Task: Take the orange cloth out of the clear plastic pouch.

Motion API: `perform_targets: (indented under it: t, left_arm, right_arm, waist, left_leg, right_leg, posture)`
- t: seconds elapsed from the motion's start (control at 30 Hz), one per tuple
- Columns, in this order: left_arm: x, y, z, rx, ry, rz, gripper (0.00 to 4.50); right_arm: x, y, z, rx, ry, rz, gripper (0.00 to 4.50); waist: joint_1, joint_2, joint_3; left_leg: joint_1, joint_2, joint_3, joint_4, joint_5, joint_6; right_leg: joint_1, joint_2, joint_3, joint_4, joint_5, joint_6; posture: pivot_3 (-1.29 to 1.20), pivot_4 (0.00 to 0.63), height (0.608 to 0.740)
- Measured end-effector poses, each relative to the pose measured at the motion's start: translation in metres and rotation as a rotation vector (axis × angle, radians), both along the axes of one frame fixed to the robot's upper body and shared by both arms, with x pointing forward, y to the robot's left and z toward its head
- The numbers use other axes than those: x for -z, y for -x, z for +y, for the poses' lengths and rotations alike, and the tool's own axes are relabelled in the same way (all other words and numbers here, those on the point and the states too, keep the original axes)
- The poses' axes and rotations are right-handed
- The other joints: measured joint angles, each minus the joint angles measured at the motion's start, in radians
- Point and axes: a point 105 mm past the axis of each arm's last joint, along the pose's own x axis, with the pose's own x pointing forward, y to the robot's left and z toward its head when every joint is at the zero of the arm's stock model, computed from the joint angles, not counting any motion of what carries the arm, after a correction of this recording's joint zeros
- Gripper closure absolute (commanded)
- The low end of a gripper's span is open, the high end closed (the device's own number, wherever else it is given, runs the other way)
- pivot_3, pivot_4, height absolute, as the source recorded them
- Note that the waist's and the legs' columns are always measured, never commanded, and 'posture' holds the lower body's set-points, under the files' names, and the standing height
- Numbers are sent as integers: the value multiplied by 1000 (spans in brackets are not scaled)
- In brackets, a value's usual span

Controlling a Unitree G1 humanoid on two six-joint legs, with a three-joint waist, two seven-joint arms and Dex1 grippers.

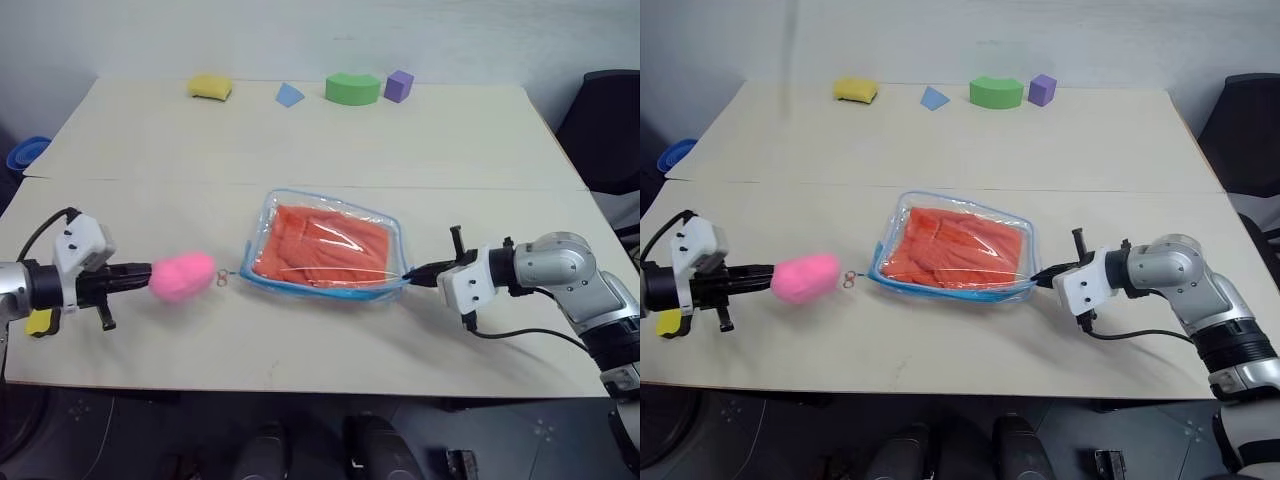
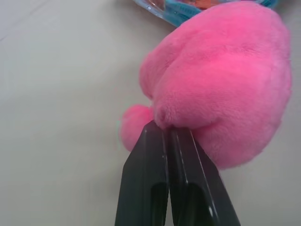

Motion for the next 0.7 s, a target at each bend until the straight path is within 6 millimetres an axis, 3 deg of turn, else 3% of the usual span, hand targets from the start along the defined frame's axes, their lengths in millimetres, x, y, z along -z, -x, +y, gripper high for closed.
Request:
perform_targets:
  t: [0.17, 0.3, 0.33, 0.47, 0.57, 0.63, 0.7]
  left_arm:
    - [20, 10, -18, 31, 68, 102, 3159]
    - [17, 13, -22, 25, 113, 132, 1847]
    - [12, 12, -19, 3, 146, 140, 1836]
    - [-44, 3, -15, -22, 333, 112, 1836]
    - [-91, 5, -39, 114, 367, 34, 1836]
    - [-95, 5, -66, 226, 296, 13, 1836]
    - [-83, 6, -93, 340, 185, 6, 1836]
  right_arm:
    - [2, 0, -7, 72, -37, 63, 2508]
    - [-5, 10, -10, 139, -139, 137, 1024]
    - [-8, 14, -11, 161, -169, 168, 721]
    - [-24, 40, -13, 245, -330, 339, 721]
    - [-32, 67, -3, 257, -419, 487, 721]
    - [-32, 81, 5, 257, -450, 571, 721]
    - [-32, 92, 14, 252, -466, 625, 721]
  waist:
    - [-1, 0, 0]
    - [1, 0, 0]
    - [1, 0, 0]
    - [12, 0, 0]
    - [20, 0, 0]
    - [26, 0, 0]
    - [27, 0, 0]
  left_leg:
    - [0, 0, 0, 0, 0, 0]
    - [0, 0, 0, 0, 0, 0]
    - [0, 0, -1, 0, -1, 1]
    - [-1, 0, -2, 1, -2, 4]
    - [0, 0, -2, 1, -2, 4]
    - [0, 0, -2, 1, -2, 3]
    - [0, -1, -2, 1, -2, 2]
  right_leg:
    - [0, 0, 0, 0, 0, 0]
    - [0, 0, 0, 0, 0, 0]
    - [0, 0, 0, 1, 0, 0]
    - [1, 0, -2, 0, 0, 0]
    - [2, -1, -2, -1, 0, 0]
    - [2, -1, -1, -4, 0, 0]
    - [2, -1, -1, -5, 0, 0]
  posture:
    - [0, 150, 740]
    - [0, 150, 740]
    - [0, 150, 740]
    - [0, 150, 740]
    - [0, 150, 740]
    - [0, 150, 740]
    - [0, 150, 740]
